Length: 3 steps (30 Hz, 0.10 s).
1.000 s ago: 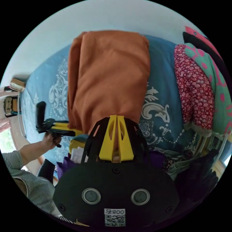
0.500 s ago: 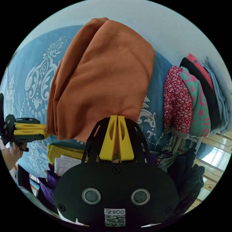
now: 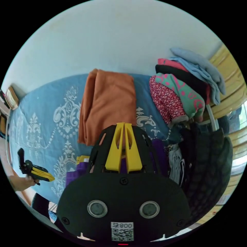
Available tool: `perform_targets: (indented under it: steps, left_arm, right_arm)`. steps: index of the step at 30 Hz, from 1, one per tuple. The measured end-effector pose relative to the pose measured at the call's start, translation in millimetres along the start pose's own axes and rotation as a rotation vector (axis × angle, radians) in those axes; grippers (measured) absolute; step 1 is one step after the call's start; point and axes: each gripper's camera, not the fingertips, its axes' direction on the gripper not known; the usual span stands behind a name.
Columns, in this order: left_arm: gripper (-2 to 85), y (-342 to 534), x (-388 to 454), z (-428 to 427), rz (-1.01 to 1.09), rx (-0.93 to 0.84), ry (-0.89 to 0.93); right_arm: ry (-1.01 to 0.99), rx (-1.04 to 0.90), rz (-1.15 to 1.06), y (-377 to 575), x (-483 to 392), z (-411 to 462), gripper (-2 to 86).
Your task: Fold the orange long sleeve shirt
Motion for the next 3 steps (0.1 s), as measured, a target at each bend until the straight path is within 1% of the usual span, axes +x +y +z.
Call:
perform_targets:
  steps: [3]
  left_arm:
    - [0.8, 45.6, 25.1, -22.2, -0.008, 0.011, 0.011]
  right_arm:
    - [-0.123, 0.086, 0.029, 48.3, -8.1, -49.4, 1.2]
